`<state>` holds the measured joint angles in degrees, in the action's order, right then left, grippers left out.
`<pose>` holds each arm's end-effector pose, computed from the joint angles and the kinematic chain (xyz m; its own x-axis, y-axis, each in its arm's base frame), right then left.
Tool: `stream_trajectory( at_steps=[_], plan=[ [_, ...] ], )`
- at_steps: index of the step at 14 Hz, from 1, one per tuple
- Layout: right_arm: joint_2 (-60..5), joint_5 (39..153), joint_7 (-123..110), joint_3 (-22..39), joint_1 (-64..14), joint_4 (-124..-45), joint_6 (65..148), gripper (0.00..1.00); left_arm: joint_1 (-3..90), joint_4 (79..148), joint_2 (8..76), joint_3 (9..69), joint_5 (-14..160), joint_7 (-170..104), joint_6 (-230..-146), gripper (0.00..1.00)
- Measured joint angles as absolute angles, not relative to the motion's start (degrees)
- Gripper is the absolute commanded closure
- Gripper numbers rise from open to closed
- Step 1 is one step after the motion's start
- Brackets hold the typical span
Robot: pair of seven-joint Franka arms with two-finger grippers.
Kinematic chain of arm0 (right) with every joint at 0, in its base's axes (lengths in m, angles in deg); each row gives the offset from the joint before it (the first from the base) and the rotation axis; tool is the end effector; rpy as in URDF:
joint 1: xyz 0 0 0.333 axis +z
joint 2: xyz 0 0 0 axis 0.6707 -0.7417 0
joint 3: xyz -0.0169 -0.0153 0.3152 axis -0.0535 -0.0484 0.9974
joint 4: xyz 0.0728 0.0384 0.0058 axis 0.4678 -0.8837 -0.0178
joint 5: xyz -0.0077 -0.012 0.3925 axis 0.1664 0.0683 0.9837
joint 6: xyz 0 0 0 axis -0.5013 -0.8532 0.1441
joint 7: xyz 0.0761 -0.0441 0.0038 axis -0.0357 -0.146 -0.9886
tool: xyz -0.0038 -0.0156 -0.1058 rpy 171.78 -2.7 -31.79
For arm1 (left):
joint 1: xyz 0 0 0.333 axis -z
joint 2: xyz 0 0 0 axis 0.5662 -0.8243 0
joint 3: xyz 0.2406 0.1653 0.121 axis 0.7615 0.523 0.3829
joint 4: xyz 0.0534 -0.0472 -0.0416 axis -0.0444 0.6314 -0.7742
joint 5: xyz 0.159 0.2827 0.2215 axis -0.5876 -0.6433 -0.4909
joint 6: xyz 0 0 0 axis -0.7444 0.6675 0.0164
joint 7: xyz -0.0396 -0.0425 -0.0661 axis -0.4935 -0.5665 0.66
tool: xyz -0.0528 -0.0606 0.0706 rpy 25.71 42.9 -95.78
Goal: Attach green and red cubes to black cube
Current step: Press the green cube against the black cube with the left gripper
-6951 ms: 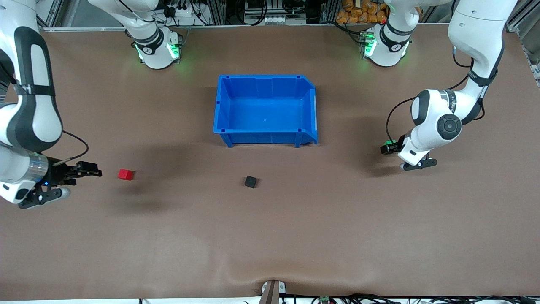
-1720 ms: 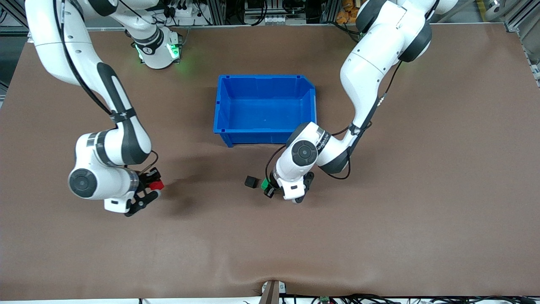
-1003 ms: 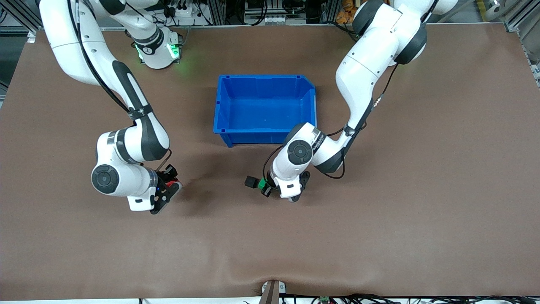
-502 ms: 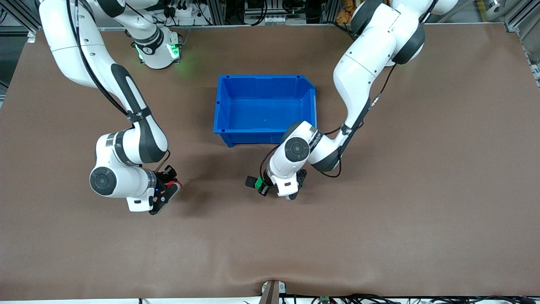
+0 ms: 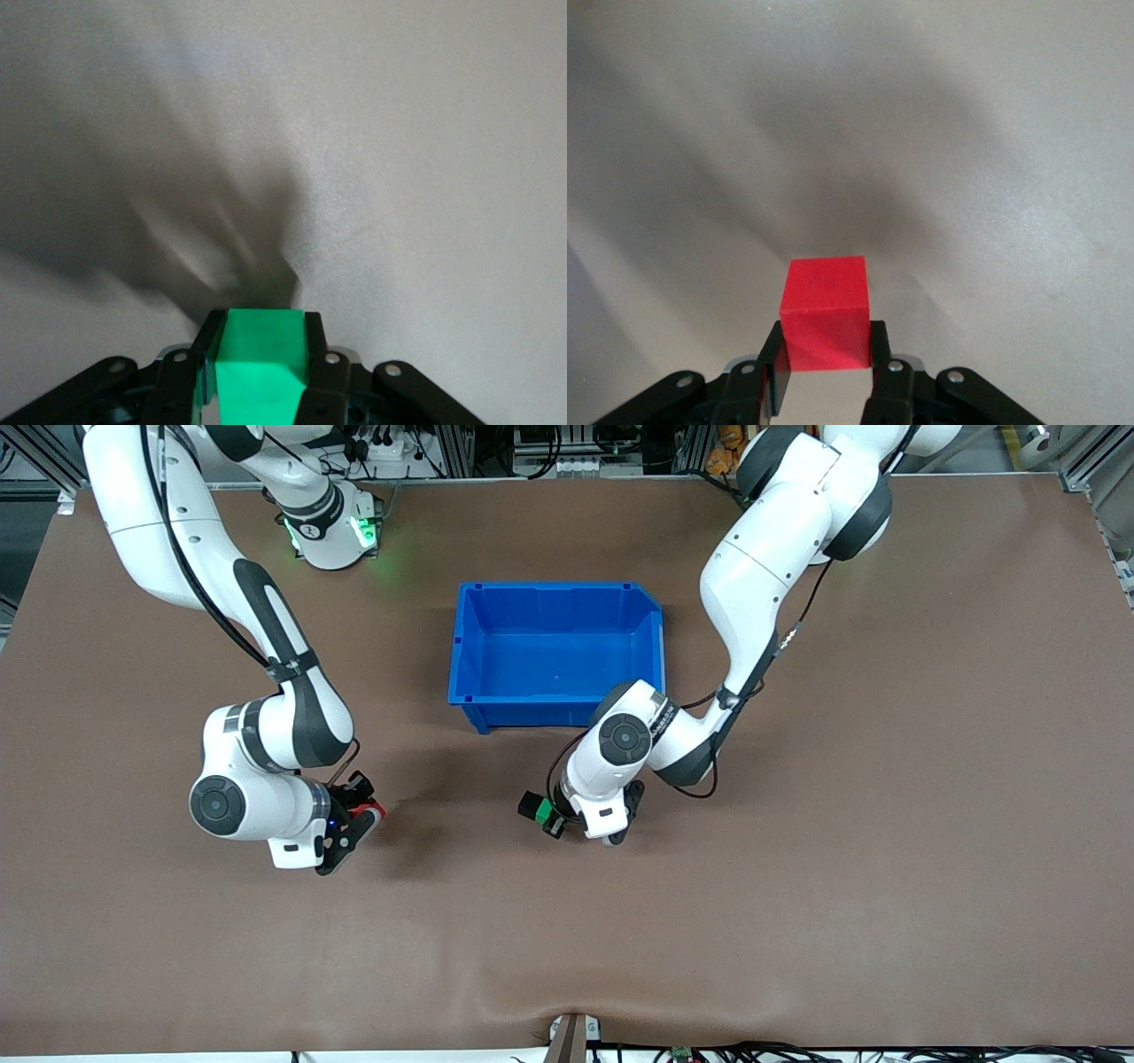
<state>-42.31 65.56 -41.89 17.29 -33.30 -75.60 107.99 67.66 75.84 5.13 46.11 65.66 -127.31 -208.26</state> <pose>0.6640 0.1413 0.2373 0.6617 0.7461 -0.0733 0.7181 -0.6589 -0.2242 0.6061 -0.5108 0.1802 0.4284 0.8732 -0.2324 0.9010 -0.3931 0.1835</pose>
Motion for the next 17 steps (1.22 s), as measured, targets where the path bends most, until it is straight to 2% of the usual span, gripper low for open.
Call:
stream_trajectory(
  at_steps=[3,10,17],
  plan=[
    [-42.3,65.6,-45.2,17.7,-31.9,-75.5,109.4,0.91,67.3,75.5,5.1,46.4,65.7,-132.0,-208.3,1.00],
    [-42.7,65.6,-52.4,17.9,-22.3,-74.7,119.5,0.93,66.3,75.3,5.1,46.7,66.4,-139.3,-208.2,1.00],
    [-50.0,64.3,-58.4,17.8,-17.5,-64.0,120.1,0.97,66.4,74.4,5.0,46.6,67.9,-143.3,-202.1,1.00]
  ],
)
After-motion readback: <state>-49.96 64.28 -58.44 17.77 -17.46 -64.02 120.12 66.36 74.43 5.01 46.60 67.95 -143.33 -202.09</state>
